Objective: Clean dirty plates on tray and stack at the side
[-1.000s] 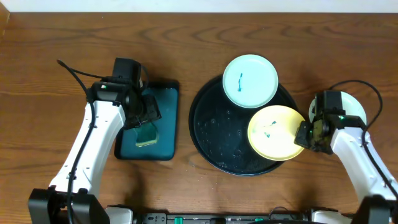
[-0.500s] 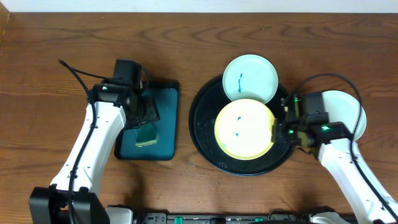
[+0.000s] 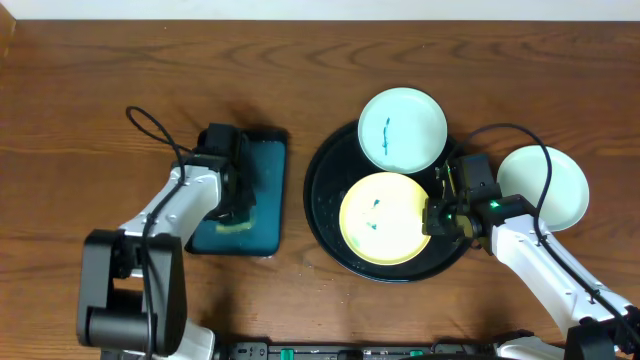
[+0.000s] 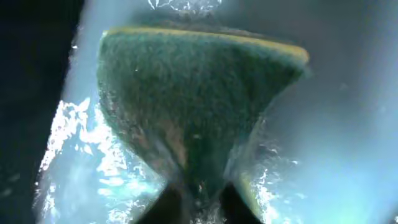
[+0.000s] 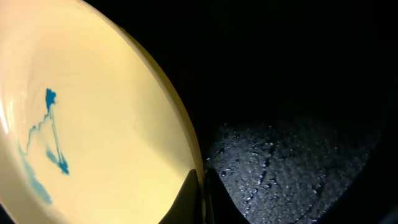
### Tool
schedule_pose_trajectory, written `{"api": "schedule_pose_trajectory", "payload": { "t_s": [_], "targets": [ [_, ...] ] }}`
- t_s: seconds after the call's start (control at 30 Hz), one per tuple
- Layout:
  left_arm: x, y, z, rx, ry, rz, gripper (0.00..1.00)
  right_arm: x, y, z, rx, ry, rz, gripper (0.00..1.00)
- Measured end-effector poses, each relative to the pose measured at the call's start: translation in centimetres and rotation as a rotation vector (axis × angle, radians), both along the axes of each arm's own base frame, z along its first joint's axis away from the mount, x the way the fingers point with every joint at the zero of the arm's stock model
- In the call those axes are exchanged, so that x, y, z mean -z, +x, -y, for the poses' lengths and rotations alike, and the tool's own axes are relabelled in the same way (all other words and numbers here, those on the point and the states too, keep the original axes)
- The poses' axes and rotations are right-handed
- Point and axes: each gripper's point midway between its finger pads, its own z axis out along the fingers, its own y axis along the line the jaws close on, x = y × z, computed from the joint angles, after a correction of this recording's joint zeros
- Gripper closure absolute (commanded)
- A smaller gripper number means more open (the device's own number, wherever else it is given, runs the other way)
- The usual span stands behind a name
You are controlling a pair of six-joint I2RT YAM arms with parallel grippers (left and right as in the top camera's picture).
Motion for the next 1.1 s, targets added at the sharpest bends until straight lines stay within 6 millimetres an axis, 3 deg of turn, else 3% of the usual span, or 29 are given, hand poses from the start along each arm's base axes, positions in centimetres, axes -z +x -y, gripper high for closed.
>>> {"api": "schedule_pose_trajectory", "payload": {
  "t_s": [0.37,0.47,0.6,0.77,0.87,1.0,1.1],
  "targets": [
    [-0.8,-0.8,0.9,0.014,-0.058,-0.069,0.92,0.6,0.2,0.9,0.02,-0.064,0.001,0.99],
    [-2.1,-1.9,1.4,0.037,-0.091,-0.087,0.93,1.3,0.1,1.2,0.025,-0.08,-0.019,0.99],
    [-5.0,-1.8,3.0,0.078,-0.159,-0.005,0.93,1.9,0.3,1.2,0.028,-0.088,-0.027,0.99],
    [-9.1,-1.5,8.1,0.217,-0.292,0.131,0.93,2.6,0.5,1.2,0.037,-0.089,-0.04,0.99],
    [-10.3,-1.5,11.8,0.308,-0.35,0.183,0.93,2.9,0.5,1.0,0.039,-0.089,-0.046,0.99],
    [-10.5,-2.0,17.8,0.426,-0.422,0.219,0.93,2.9,0.7,0.8,0.029,-0.109,-0.038,0.99],
    [-9.3,-2.3,21.3,0.465,-0.46,0.21,0.93,3.0,0.8,0.8,0.026,-0.118,-0.031,0.99]
  ]
}}
